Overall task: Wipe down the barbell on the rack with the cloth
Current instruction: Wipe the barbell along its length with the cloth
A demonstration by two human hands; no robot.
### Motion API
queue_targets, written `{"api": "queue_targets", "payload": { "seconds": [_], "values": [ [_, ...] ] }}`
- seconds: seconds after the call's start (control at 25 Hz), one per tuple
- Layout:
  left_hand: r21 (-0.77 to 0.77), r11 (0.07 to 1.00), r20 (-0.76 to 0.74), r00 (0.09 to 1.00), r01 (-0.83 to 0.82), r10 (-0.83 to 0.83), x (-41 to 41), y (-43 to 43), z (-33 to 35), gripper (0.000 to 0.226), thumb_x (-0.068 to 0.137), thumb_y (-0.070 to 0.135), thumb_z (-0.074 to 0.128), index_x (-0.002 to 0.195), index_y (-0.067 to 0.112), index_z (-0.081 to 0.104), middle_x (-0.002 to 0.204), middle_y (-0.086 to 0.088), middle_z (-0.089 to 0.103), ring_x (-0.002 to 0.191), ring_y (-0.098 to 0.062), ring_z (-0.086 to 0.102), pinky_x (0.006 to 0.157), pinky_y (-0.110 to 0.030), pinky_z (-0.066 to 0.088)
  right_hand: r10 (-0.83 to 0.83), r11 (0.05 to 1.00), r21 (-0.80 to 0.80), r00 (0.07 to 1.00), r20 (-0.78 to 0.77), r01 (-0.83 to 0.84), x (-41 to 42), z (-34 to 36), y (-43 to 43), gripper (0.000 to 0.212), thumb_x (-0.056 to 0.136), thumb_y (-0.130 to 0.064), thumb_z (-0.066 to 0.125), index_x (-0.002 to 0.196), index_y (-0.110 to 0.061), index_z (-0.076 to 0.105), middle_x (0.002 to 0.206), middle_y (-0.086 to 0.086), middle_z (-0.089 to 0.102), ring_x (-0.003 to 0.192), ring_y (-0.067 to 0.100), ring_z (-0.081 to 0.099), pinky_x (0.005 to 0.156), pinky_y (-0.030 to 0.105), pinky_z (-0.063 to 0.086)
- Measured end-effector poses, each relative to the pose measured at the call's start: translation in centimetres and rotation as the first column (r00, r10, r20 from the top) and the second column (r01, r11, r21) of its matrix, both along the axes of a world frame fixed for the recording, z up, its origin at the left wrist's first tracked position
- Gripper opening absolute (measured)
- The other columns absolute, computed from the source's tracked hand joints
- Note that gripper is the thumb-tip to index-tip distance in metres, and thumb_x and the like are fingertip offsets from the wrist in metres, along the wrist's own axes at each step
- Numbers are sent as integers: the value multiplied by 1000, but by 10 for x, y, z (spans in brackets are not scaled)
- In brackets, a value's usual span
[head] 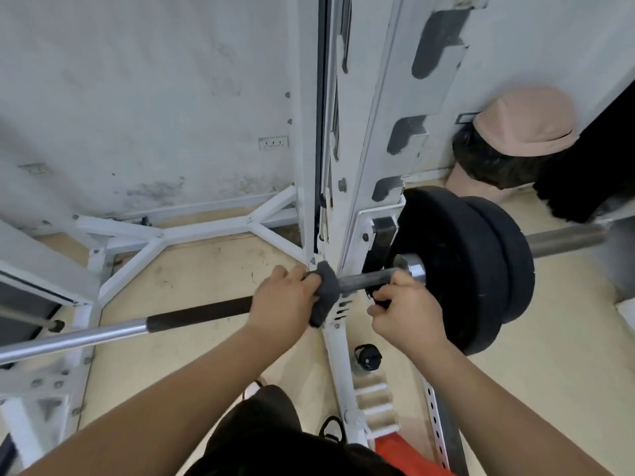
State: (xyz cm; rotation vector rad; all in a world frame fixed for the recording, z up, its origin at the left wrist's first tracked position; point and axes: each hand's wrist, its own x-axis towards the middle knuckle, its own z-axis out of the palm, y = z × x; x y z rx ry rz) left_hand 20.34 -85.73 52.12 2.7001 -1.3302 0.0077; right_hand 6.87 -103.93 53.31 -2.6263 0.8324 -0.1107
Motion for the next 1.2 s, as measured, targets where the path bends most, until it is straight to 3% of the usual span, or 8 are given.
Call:
{"api": "queue_targets", "payload": {
  "seconds": [0.16,0.36,0.48,0.6,0.72,0.92,1.08,1.2],
  "values": [
    [-73,996,-54,997,51,-55,-33,-62,-5,22,82,14,71,103,18,67,102,-6,65,95,-35,57,71,-44,52,99,994,-15,968,-230,-105,11,38,-17,17,88,-41,67,91,-27,77,97,-7,69,92,21,68,66,28,48],
    [-37,996,-2,997,81,-81,-4,5,-3,32,76,15,84,104,21,70,95,-2,63,83,-30,56,57,-39,50,170,931,-362,934,313,-48,-4,83,-43,12,92,-24,70,90,-18,80,84,-2,66,84,24,57,63,41,52],
    [-15,1000,14,1000,-13,13,-4,5,16,24,79,18,84,97,20,69,87,-1,60,79,-27,56,49,-35,43,163,858,-512,929,332,32,-12,85,-67,22,90,-25,71,106,-13,79,94,7,64,87,32,57,69,48,49],
    [-152,978,40,990,142,-138,-27,-52,24,35,81,16,80,114,18,70,107,-2,66,92,-28,59,58,-38,53,-26,869,-468,960,279,160,-14,75,-78,46,85,-27,77,126,-8,70,112,13,62,104,38,57,78,45,52],
    [-102,930,74,935,354,-348,-43,-102,19,46,81,27,77,125,22,67,119,2,67,95,-27,57,68,-39,51,-49,864,-456,938,342,211,-8,66,-78,39,81,-17,77,118,-8,73,106,12,62,101,39,56,68,40,50],
    [118,968,-18,975,222,-222,-45,-96,31,40,94,22,53,134,19,56,124,-4,59,112,-31,50,77,-40,46,-73,835,-479,916,394,272,-6,57,-76,37,84,-18,69,120,-9,72,106,12,62,98,39,55,67,41,49],
    [279,960,19,1000,13,-19,-27,-66,42,31,94,15,62,124,18,58,118,-7,57,114,-31,51,69,-38,40,-87,841,-462,913,398,282,-7,53,-76,39,86,-19,68,123,-9,71,109,11,63,99,37,53,65,41,50],
    [213,970,7,993,115,-120,-39,-89,47,31,88,7,64,117,17,64,107,-8,60,104,-32,55,63,-37,35,-89,846,-453,912,400,281,-5,53,-75,39,85,-18,69,123,-9,71,108,11,63,99,37,53,65,43,51]
  ]
}}
